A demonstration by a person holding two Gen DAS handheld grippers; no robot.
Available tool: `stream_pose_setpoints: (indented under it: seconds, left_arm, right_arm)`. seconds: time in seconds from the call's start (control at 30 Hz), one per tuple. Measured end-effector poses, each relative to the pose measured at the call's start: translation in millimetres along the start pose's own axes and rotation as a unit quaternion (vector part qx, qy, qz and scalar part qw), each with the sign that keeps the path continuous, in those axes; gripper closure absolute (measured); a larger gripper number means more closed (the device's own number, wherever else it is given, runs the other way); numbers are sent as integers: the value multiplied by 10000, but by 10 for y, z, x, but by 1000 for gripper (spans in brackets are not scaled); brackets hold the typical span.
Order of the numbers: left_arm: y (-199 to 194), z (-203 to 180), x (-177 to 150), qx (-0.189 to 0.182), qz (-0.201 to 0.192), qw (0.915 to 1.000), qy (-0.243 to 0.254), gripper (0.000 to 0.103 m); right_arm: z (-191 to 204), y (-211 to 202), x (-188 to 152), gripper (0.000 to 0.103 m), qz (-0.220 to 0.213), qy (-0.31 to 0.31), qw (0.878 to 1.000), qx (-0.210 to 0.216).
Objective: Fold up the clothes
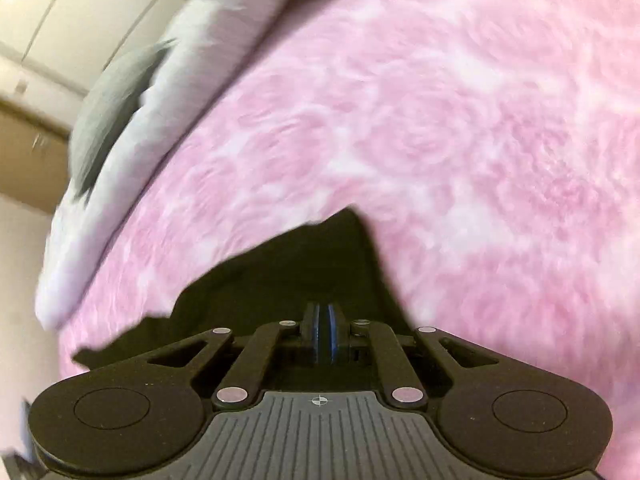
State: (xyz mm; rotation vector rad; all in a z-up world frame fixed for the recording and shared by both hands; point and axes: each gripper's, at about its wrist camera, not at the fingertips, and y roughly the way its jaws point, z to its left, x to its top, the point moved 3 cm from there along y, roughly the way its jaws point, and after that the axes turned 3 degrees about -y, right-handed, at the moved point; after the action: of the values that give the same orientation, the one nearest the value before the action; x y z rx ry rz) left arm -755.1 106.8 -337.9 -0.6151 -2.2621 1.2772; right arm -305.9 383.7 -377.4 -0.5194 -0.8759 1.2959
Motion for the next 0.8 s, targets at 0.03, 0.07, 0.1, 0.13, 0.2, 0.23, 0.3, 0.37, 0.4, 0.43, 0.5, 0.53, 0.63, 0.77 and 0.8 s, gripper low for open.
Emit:
stream_pose_setpoints:
  seconds: [0.03, 0.07, 0.1, 0.13, 0.2, 0.23, 0.3, 0.37, 0.4, 0.43, 0.5, 0.53, 0.63, 0.77, 0.8]
  left_arm:
    - [16, -12, 10, 5, -8, 10000, -18, 71]
    - [32, -23, 20, 10, -16, 10000, -35, 71]
    - [47, -35, 30, 15, -24, 10000, -53, 71]
    - [63, -47, 39, 20, -32, 10000, -70, 71]
    - [95, -70, 59, 29, -48, 9999, -105, 71]
    - [111, -81, 69, 34, -57, 9999, -123, 71]
    - [142, -101, 84, 58, -59, 9999, -143, 71]
    - [170, -113, 87, 100, -36, 9998, -154, 71]
    - [181, -122, 88, 112, -26, 9998, -164, 71]
    - [194, -136, 88, 113, -14, 9998, -160, 71]
    - [221, -167, 87, 110, 14, 9998, -137, 71]
    - [235, -182, 86, 109, 28, 9999, -126, 71]
    - [266, -230, 82, 96, 57, 9999, -72, 71]
    - [280, -251, 86, 101, 70, 9999, -40, 71]
    - [279, -252, 90, 108, 69, 9999, -40, 71]
  right_arm:
    - [-57, 108, 71, 96, 53, 164, 9998, 141]
    - [-113, 184, 148, 96, 68, 273, 9994, 184]
    - [-170, 253, 223, 95, 77, 369, 9990, 225]
    - [-228, 270, 275, 96, 51, 376, 9990, 248]
    - [-280, 286, 322, 95, -63, 445, 9986, 271]
    - [-309, 294, 350, 95, -128, 505, 9983, 277]
    - [-364, 295, 412, 95, -172, 635, 9972, 343]
    - [-429, 261, 480, 95, -199, 775, 9959, 413]
    - [-436, 248, 495, 95, -195, 773, 9959, 429]
    - [-443, 236, 509, 95, -192, 771, 9958, 445]
    - [-455, 212, 536, 95, -181, 758, 9958, 471]
    - [-442, 216, 533, 95, -146, 673, 9966, 444]
    - [-387, 287, 513, 95, -10, 335, 9986, 413]
    - [-372, 367, 519, 95, 47, 179, 9989, 421]
    - [-373, 374, 525, 95, 36, 177, 9986, 507]
